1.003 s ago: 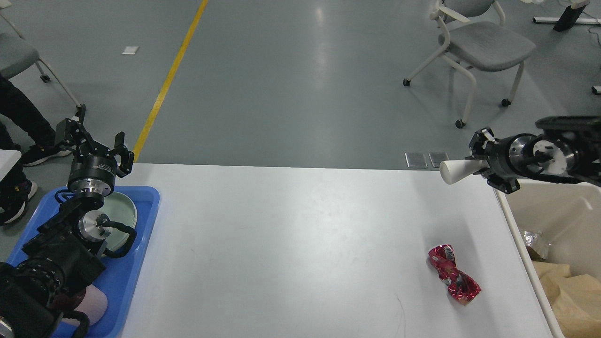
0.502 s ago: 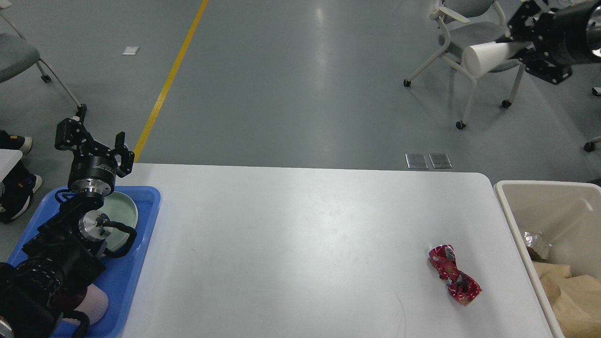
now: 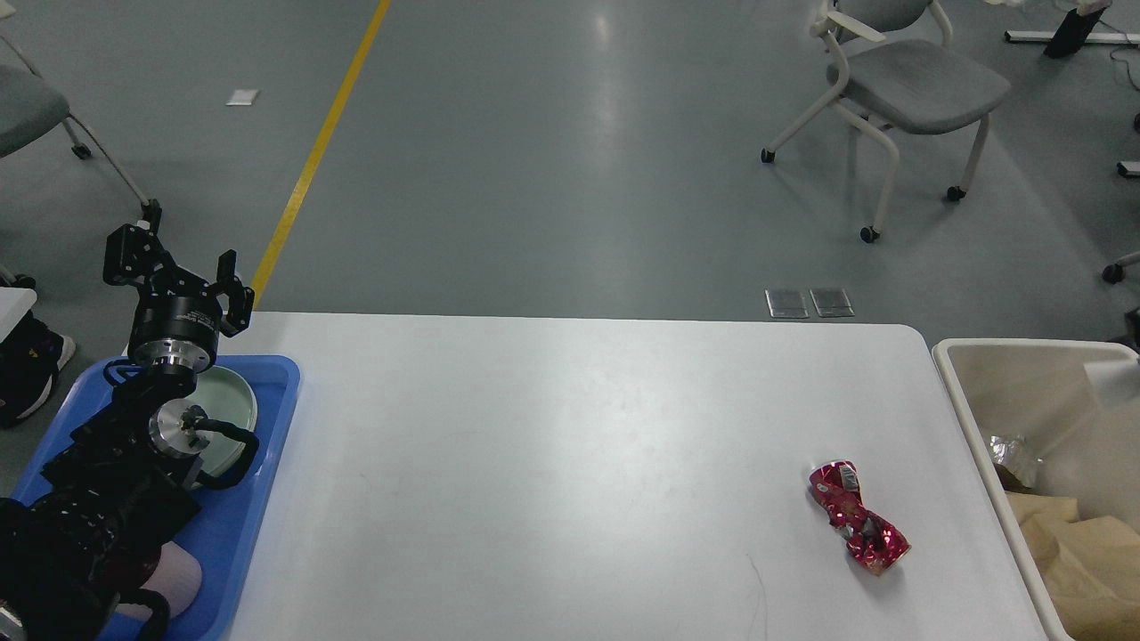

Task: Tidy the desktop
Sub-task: 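Lift the paper cup and drop it into the white bin, then lower the right gripper onto the red wrapper and grasp it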

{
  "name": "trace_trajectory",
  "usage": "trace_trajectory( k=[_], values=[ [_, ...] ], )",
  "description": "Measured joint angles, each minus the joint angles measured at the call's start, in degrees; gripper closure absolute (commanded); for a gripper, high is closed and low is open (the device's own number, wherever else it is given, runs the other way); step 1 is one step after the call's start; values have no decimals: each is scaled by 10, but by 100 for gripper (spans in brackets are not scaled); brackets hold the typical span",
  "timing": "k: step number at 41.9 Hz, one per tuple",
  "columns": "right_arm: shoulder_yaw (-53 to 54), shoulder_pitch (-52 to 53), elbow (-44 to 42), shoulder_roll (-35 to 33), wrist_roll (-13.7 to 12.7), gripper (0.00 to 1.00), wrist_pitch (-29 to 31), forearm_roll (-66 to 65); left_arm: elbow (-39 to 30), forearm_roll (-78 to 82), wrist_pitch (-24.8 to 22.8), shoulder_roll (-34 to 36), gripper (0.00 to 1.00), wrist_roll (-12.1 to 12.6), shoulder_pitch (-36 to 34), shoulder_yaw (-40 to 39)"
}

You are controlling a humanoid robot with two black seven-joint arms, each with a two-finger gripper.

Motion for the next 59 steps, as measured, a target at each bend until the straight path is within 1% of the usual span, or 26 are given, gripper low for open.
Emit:
trace_trajectory(
  k=[6,15,29,32,33,36,40,43,49,55,59],
  values=[
    [1,-71,-65,33,1,0,1,1,0,0,0,0,3,0,0,0],
    [-4,-94,-74,56,1,0,8,0,0,0,0,0,3,0,0,0],
    [-26,-46,-69,89,1,0,13,-6,0,0,0,0,3,0,0,0],
    [-35,-20,-51,101,1,0,14,-7,0,0,0,0,3,0,0,0],
    [-47,7,-29,106,1,0,20,-7,0,0,0,0,3,0,0,0],
    [-83,77,29,111,3,0,60,-6,0,0,0,0,3,0,0,0],
    [-125,169,94,119,5,0,150,-4,0,0,0,0,3,0,0,0],
    [-144,232,128,133,6,0,219,-1,0,0,0,0,3,0,0,0],
    [-171,335,181,167,6,0,332,-4,0,0,0,0,3,0,0,0],
    [-179,449,244,193,5,0,419,-13,0,0,0,0,3,0,0,0],
    [-180,521,289,212,5,0,456,-28,0,0,0,0,3,0,0,0]
  ],
)
